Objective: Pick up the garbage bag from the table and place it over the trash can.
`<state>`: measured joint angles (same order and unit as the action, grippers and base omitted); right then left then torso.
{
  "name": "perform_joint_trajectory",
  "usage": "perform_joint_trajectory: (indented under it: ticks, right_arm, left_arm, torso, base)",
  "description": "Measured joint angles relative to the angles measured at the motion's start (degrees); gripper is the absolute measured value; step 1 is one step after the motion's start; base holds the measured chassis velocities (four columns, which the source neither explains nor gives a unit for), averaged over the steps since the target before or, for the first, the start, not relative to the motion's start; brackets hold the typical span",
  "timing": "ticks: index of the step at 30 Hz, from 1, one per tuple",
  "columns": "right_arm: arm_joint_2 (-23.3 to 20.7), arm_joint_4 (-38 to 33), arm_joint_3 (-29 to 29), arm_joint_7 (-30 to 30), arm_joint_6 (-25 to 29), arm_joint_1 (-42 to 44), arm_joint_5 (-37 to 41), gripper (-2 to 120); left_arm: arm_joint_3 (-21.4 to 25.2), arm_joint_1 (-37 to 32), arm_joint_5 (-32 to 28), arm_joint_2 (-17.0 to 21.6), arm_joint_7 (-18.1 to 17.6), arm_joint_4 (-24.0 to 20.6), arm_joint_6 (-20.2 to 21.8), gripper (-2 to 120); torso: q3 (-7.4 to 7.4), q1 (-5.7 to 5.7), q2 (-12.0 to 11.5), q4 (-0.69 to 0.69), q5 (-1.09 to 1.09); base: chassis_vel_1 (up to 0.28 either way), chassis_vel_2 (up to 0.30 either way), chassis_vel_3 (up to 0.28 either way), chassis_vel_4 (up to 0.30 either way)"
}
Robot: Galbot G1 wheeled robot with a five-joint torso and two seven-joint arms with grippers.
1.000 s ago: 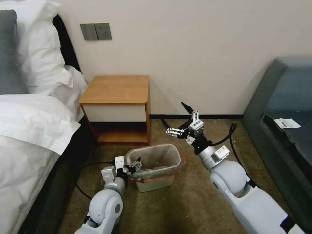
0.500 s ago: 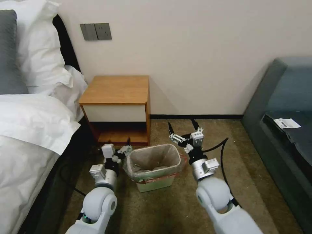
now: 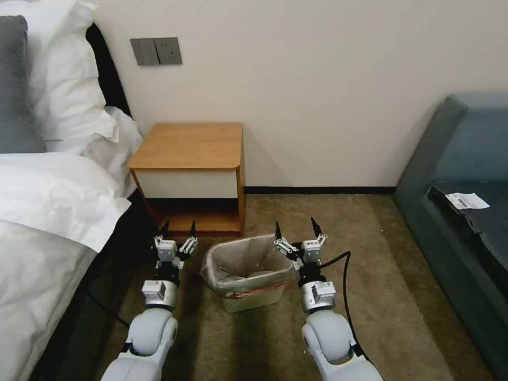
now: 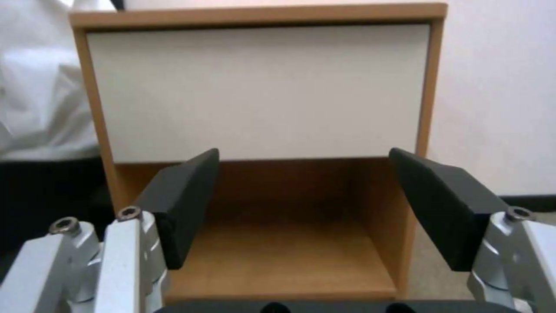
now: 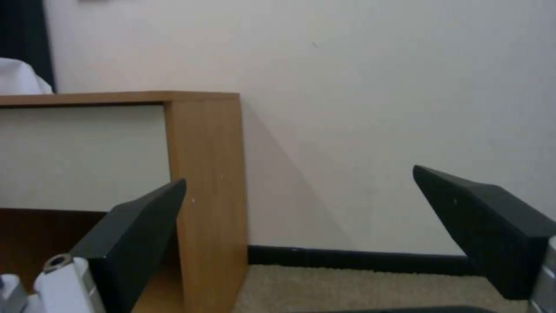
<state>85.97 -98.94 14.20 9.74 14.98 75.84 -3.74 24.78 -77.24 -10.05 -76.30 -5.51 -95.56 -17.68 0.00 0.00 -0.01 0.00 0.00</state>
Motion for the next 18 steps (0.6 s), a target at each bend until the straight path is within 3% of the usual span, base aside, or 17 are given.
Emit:
perform_joint_trajectory:
  ticks: [18]
  right_arm:
    - [-0.07, 0.1, 0.36, -0.36, 0.03, -0.2, 0.21, 100]
  left_arm:
    - [-0.28, -0.54, -0.08, -0.46, 0.08, -0.43, 0.47, 78]
  torso:
    - [0.0, 0.0, 0.0, 0.0, 0.01]
  base:
    - [0.0, 0.0, 0.0, 0.0]
